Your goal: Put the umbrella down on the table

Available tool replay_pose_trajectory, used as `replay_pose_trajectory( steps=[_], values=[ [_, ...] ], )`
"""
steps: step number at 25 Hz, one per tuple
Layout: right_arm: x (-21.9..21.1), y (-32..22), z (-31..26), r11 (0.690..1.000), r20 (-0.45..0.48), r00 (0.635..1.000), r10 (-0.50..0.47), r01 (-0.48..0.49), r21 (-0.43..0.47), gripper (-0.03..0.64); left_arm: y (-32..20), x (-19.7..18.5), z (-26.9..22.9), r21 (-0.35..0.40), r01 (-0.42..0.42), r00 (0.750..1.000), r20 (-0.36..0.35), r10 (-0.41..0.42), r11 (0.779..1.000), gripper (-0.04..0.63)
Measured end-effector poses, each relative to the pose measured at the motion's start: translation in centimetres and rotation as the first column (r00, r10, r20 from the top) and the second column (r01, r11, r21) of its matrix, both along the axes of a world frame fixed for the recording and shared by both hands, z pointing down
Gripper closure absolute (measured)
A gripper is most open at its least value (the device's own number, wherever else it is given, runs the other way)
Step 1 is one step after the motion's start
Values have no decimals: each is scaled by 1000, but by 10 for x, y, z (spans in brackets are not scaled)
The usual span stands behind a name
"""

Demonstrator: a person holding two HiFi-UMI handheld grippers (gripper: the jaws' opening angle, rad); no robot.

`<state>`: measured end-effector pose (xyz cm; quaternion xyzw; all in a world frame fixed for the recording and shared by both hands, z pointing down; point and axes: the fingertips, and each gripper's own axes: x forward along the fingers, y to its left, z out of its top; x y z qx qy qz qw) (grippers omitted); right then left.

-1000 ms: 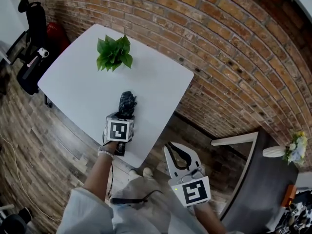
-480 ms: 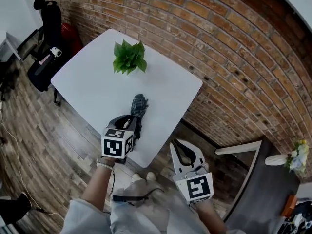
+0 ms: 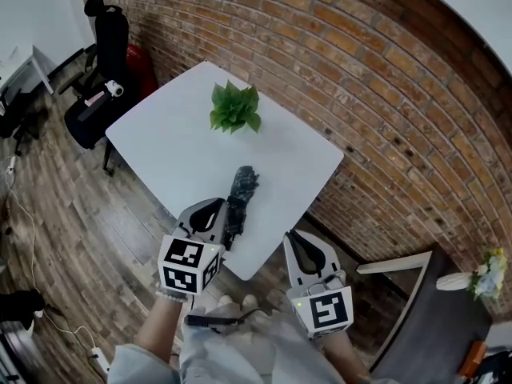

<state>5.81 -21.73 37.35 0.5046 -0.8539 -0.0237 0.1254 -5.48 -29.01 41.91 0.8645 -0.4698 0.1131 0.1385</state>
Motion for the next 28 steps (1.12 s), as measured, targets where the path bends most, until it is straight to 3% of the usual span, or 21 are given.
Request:
replay_pose_trajectory(
  steps=[9,16,20,28],
  values=[
    [-14,4,-26,998,28,999,-33,32,53,563,43,-24,-55,96,5,998,-59,0,995,572],
    [-23,10,-39,994,26,997,-70,68,82,563,68,-34,-75,149,27,1000,-2,-27,988,574],
    [-28,12,-43,992,28,996,-84,81,96,563,80,-40,-74,166,31,996,78,-44,986,572],
    [-34,11,-45,990,31,994,-100,97,99,563,84,-48,-72,183,47,995,80,-63,982,574]
  ],
)
